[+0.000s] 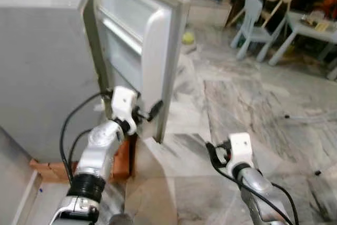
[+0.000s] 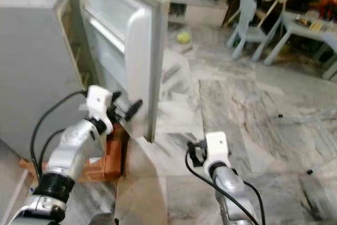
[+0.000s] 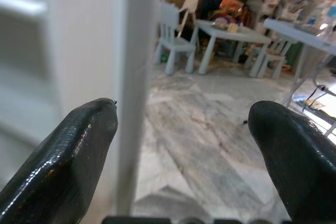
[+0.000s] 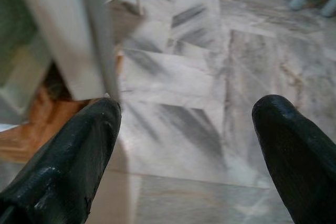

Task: Restocking fridge

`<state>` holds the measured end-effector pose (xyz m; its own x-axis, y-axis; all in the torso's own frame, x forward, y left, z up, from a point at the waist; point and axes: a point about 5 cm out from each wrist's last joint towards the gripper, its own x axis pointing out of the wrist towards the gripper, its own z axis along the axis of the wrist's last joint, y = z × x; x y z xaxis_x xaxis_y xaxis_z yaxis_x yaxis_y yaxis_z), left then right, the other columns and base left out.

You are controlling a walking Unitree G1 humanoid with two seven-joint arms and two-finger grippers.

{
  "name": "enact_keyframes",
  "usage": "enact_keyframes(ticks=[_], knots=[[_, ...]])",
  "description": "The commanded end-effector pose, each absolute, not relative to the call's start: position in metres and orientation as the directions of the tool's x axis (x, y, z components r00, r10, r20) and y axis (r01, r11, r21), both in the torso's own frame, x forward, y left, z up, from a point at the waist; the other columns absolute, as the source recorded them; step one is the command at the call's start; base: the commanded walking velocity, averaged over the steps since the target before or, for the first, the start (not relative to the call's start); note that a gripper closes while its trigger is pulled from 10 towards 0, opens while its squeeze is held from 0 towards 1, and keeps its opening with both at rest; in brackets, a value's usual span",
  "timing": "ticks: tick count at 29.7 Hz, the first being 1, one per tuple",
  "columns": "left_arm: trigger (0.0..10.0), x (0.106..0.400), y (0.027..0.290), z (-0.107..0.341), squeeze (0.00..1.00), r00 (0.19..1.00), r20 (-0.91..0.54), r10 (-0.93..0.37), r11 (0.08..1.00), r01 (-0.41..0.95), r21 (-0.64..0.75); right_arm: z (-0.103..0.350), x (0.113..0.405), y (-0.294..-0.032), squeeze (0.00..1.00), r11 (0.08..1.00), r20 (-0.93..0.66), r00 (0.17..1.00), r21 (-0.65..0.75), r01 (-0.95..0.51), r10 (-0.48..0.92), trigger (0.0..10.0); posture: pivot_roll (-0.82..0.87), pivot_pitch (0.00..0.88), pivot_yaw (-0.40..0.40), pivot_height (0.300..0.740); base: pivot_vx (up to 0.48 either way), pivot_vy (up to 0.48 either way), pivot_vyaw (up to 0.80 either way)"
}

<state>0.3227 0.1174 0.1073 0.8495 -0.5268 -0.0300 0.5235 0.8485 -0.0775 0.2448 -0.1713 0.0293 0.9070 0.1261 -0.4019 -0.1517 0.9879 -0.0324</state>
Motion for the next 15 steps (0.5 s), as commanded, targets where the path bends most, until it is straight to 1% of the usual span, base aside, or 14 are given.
enact_keyframes(ticks=[1, 5, 7, 10, 12, 13, 14, 15], knots=[[10.0, 0.324, 0.103, 0.113, 0.00, 0.829, -0.015, -0.559, 0.829, 0.557, -0.053, 0.032, 0.246, -0.184, 0.00, 0.990, -0.396, 0.913, -0.058, -0.126, 0.093, 10.0, 0.03, 0.011, -0.082, 0.740, 0.356, -0.319, 0.00], [10.0, 0.322, 0.109, 0.109, 0.00, 0.834, -0.031, -0.551, 0.834, 0.549, -0.047, 0.031, 0.245, -0.183, 0.00, 0.991, -0.395, 0.914, -0.057, -0.122, 0.090, 10.0, 0.03, 0.010, -0.082, 0.740, 0.405, -0.254, 0.00], [10.0, 0.320, 0.117, 0.106, 0.00, 0.847, -0.037, -0.530, 0.848, 0.528, -0.051, 0.032, 0.247, -0.184, 0.00, 0.992, -0.390, 0.917, -0.054, -0.113, 0.084, 10.0, 0.04, 0.007, -0.086, 0.740, 0.433, 0.000, 0.00], [10.0, 0.318, 0.123, 0.104, 0.00, 0.851, -0.045, -0.523, 0.852, 0.521, -0.041, 0.034, 0.251, -0.185, 0.00, 0.993, -0.379, 0.923, -0.059, -0.099, 0.069, 10.0, 0.05, 0.006, -0.089, 0.740, 0.441, 0.000, 0.00], [10.0, 0.317, 0.128, 0.102, 0.00, 0.867, -0.055, -0.496, 0.869, 0.495, -0.026, 0.037, 0.255, -0.184, 0.00, 0.994, -0.366, 0.927, -0.049, -0.100, 0.076, 10.0, 0.05, 0.004, -0.090, 0.740, 0.446, 0.000, 0.00], [10.0, 0.317, 0.138, 0.099, 0.00, 0.891, -0.069, -0.449, 0.893, 0.449, -0.006, 0.041, 0.259, -0.183, 0.00, 0.993, -0.359, 0.930, -0.059, -0.106, 0.078, 10.0, 0.06, 0.003, -0.085, 0.740, 0.000, 0.000, 0.00], [10.0, 0.317, 0.138, 0.099, 0.00, 0.891, -0.069, -0.449, 0.893, 0.449, -0.006, 0.041, 0.259, -0.183, 0.00, 0.993, -0.359, 0.930, -0.059, -0.106, 0.078, 10.0, 0.06, 0.003, -0.085, 0.740, 0.000, 0.000, 0.00], [10.0, 0.314, 0.151, 0.098, 0.00, 0.917, -0.078, -0.390, 0.918, 0.394, 0.037, 0.046, 0.264, -0.180, 0.00, 0.990, -0.342, 0.935, -0.061, -0.125, 0.097, 10.0, 0.06, 0.004, -0.079, 0.740, 0.000, 0.000, 0.00]])
